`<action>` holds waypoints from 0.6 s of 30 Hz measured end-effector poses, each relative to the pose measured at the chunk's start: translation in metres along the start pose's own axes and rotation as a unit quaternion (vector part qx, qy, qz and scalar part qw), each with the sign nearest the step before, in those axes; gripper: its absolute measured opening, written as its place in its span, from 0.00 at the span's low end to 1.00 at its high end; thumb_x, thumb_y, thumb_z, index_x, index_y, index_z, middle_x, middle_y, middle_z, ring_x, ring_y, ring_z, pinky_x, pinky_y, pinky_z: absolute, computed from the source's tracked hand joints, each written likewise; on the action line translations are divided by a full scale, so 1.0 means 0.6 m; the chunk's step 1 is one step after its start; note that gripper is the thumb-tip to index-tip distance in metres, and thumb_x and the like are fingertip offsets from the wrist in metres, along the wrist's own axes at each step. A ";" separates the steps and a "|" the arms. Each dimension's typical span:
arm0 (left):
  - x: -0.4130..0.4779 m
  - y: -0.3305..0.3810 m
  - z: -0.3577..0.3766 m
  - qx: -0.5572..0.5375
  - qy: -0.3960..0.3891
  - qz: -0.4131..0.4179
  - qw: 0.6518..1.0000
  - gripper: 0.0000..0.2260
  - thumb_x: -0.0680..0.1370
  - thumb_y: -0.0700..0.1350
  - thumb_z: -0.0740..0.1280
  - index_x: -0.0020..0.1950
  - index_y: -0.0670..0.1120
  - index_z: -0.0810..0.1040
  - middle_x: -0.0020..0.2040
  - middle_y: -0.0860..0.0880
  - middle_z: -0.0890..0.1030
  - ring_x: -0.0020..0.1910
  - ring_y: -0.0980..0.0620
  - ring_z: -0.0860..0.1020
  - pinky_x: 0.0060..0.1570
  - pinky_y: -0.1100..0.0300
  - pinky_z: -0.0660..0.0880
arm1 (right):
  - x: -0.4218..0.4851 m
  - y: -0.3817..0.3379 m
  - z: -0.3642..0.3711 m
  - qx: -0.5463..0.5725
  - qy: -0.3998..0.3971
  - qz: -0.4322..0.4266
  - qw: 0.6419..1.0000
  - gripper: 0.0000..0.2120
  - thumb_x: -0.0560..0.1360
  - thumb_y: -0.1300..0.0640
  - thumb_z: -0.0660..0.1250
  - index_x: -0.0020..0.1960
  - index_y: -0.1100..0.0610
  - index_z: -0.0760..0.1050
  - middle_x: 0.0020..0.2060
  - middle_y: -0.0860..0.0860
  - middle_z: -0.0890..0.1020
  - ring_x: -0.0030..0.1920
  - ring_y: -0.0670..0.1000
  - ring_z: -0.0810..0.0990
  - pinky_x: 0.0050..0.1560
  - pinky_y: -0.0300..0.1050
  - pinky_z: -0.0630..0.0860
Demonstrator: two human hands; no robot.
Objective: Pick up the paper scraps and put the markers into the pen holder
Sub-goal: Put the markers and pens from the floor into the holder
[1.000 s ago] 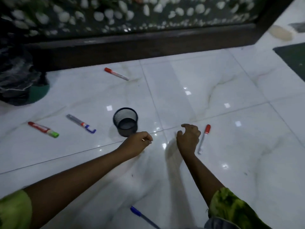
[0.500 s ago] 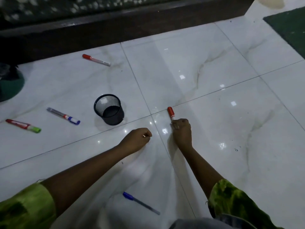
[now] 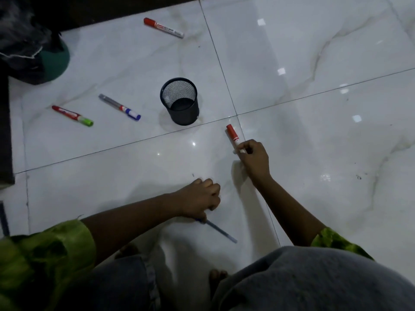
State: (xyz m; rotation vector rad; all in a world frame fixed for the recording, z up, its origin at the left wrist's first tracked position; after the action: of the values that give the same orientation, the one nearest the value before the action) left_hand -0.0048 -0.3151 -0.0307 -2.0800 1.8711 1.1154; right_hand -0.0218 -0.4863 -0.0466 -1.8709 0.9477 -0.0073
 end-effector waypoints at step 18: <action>-0.065 -0.046 -0.114 0.133 0.004 0.052 0.990 0.11 0.72 0.31 0.62 0.53 0.37 0.75 0.48 0.39 0.79 0.48 0.40 0.77 0.39 0.53 0.70 | 0.016 -0.114 0.018 0.152 -0.047 0.030 0.987 0.10 0.72 0.65 0.67 0.37 0.55 0.70 0.44 0.60 0.79 0.41 0.55 0.77 0.34 0.39 0.72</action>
State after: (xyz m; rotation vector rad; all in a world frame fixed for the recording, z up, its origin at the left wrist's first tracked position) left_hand 0.0513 -0.3150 0.0309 -1.8632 2.0259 0.8224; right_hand 0.0302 -0.4702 -0.0030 -1.5489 0.8844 -0.0249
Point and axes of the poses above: each hand's wrist, its own x-axis towards the middle knuckle, its own z-axis out of the palm, y = z × x, the point moved 3 cm from there along x, towards the middle knuckle
